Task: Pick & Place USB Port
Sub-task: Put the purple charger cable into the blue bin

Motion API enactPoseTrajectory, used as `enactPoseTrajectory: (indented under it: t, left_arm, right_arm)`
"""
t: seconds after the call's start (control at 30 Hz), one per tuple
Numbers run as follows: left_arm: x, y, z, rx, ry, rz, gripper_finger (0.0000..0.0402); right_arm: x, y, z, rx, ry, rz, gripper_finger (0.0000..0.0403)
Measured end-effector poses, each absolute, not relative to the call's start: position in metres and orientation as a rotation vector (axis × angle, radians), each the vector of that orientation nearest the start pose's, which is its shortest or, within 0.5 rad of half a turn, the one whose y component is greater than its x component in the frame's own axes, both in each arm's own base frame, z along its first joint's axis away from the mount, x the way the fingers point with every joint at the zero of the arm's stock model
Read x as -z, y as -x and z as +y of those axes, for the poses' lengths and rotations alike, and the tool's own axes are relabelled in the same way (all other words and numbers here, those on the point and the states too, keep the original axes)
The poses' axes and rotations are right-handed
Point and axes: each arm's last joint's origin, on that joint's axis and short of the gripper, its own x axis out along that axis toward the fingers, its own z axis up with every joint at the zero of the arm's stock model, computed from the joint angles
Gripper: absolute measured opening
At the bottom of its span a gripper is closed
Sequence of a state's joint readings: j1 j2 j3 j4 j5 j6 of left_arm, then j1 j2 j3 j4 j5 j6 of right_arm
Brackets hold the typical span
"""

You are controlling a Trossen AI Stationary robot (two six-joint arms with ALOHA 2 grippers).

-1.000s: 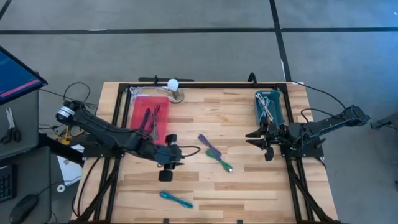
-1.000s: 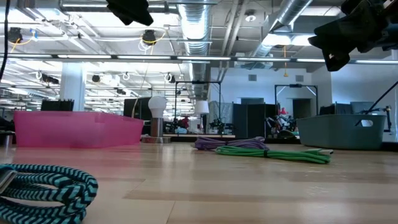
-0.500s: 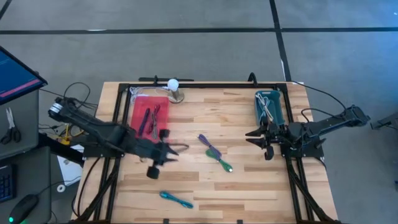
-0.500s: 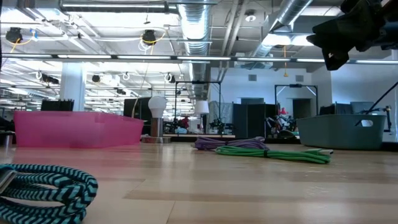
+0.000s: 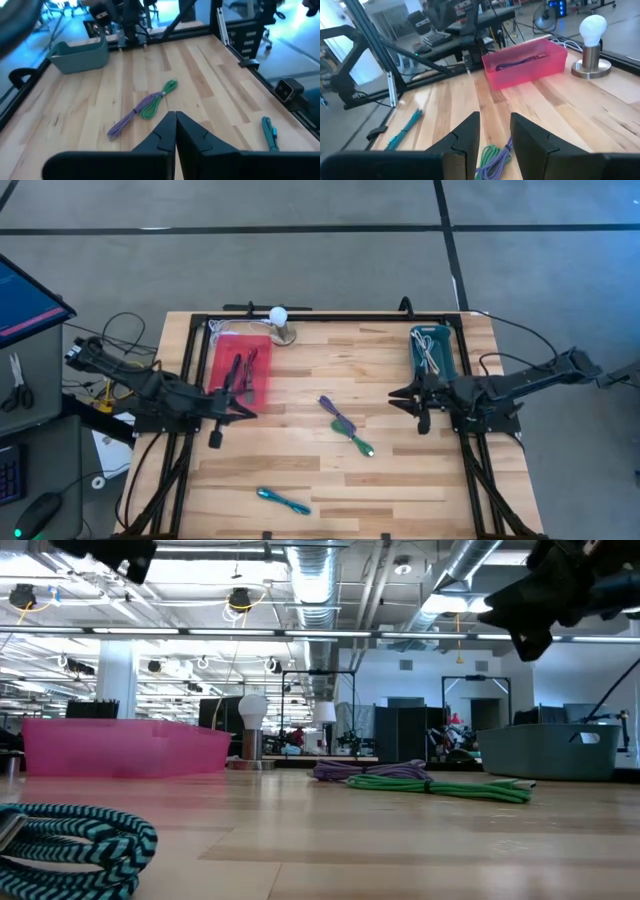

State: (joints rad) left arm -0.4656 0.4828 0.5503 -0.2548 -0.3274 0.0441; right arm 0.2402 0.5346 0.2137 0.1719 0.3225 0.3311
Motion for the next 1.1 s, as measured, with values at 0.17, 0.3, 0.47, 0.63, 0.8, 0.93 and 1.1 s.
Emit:
enactPoseTrajectory:
  t: [0.17, 0.3, 0.47, 0.63, 0.8, 0.93, 1.1]
  left_arm:
    - [-0.263, -0.097, -0.038, 0.121, -0.093, 0.111, 0.0015]
    - [-0.251, -0.090, -0.034, 0.119, -0.079, 0.075, 0.0017]
    - [-0.240, -0.087, -0.032, 0.119, -0.073, 0.063, 0.0013]
    - [-0.229, -0.088, -0.033, 0.119, -0.087, 0.089, 0.0012]
    - [-0.225, -0.089, -0.032, 0.059, -0.094, 0.097, 0.0012]
    - [-0.221, -0.091, -0.031, 0.014, -0.092, 0.089, 0.0012]
    - [-0.221, -0.091, -0.030, -0.035, -0.094, 0.089, 0.0012]
  right_arm:
    - [-0.218, -0.160, 0.029, 0.134, -0.217, 0.237, 0.0103]
    - [-0.222, -0.185, 0.034, 0.202, -0.154, 0.391, 0.0110]
    - [-0.220, -0.215, 0.039, 0.290, -0.134, 0.560, 0.0146]
    - [-0.210, -0.240, 0.041, 0.344, -0.173, 0.687, 0.0203]
    - [-0.196, -0.263, 0.042, 0.355, -0.232, 0.760, 0.0233]
    - [-0.184, -0.281, 0.042, 0.396, -0.262, 0.800, 0.0232]
    - [-0.175, -0.306, 0.041, 0.466, -0.356, 0.808, 0.0223]
